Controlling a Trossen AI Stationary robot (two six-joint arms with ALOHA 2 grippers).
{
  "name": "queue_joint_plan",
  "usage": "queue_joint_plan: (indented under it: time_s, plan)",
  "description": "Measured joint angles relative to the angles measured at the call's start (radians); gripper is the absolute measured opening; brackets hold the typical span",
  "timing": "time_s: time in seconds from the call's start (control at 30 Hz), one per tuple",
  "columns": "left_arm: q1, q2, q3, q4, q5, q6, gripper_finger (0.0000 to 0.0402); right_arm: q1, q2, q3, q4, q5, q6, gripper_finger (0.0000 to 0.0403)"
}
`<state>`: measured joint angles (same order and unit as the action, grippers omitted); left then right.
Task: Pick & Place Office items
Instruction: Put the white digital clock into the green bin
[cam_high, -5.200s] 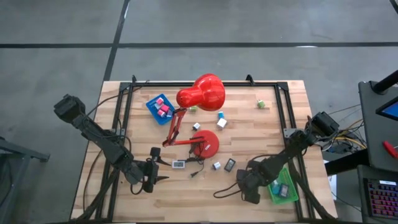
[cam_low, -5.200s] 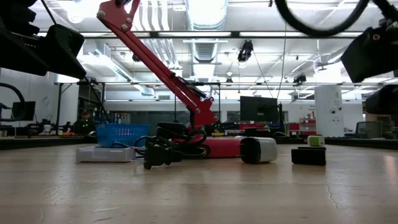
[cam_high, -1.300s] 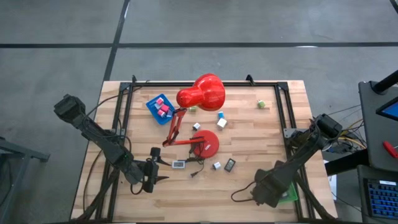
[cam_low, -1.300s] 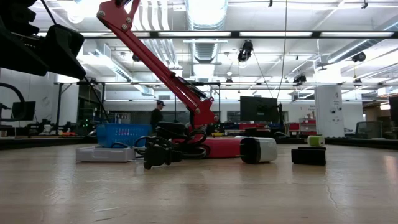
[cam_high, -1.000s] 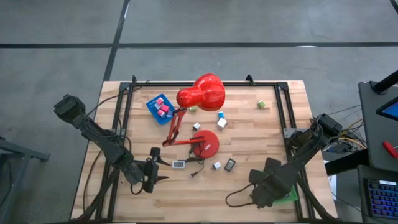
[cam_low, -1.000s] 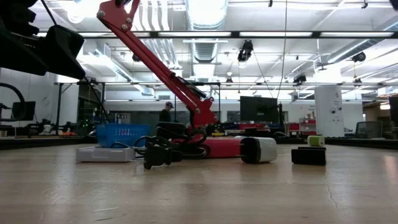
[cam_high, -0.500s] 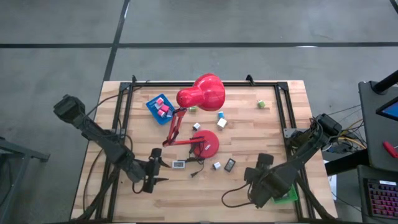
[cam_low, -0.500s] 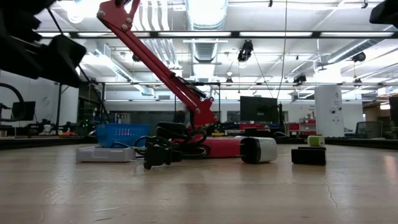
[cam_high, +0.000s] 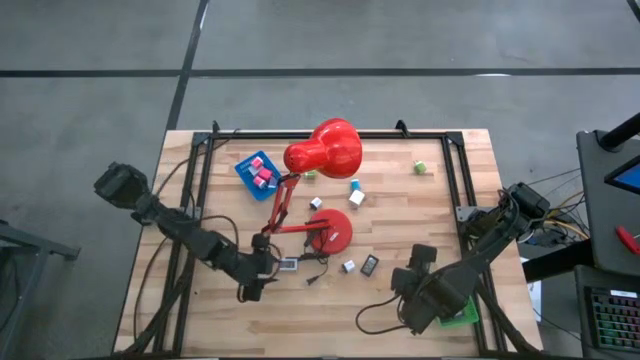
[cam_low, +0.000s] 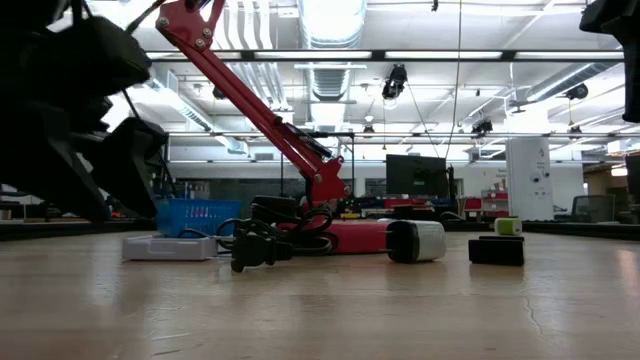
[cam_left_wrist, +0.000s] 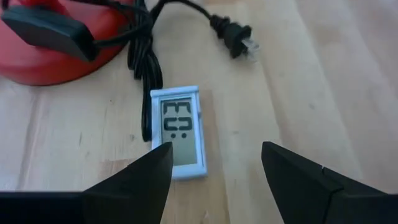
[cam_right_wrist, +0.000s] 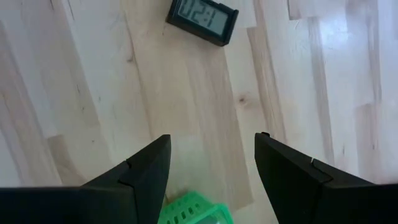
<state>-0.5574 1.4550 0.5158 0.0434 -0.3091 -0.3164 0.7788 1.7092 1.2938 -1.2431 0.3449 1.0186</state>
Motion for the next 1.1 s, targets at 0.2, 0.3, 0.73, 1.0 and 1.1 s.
queue_joint_plan:
  time_s: [0.2, 0.3, 0.73, 1.0, 1.1]
  plan:
    - [0.031, 0.057, 0.074, -0.207, 0.002, -0.035, 0.0250, 0.002, 0.001, -0.002, 0.003, 0.018, -0.002, 0.0226]
    - [0.044, 0.066, 0.081, -0.259, -0.001, -0.052, 0.0251, 0.004, 0.001, -0.005, 0.005, 0.025, -0.009, 0.0226]
    - [0.062, 0.066, 0.101, -0.232, 0.009, -0.007, 0.0290, 0.004, 0.001, -0.027, 0.027, 0.025, -0.009, 0.0226]
    - [0.074, 0.090, 0.101, -0.243, 0.062, 0.006, 0.0290, 0.004, 0.001, -0.034, 0.037, 0.025, -0.009, 0.0226]
    - [0.080, 0.109, 0.104, -0.245, 0.076, 0.005, 0.0290, 0.004, 0.001, -0.034, 0.045, 0.024, -0.009, 0.0226]
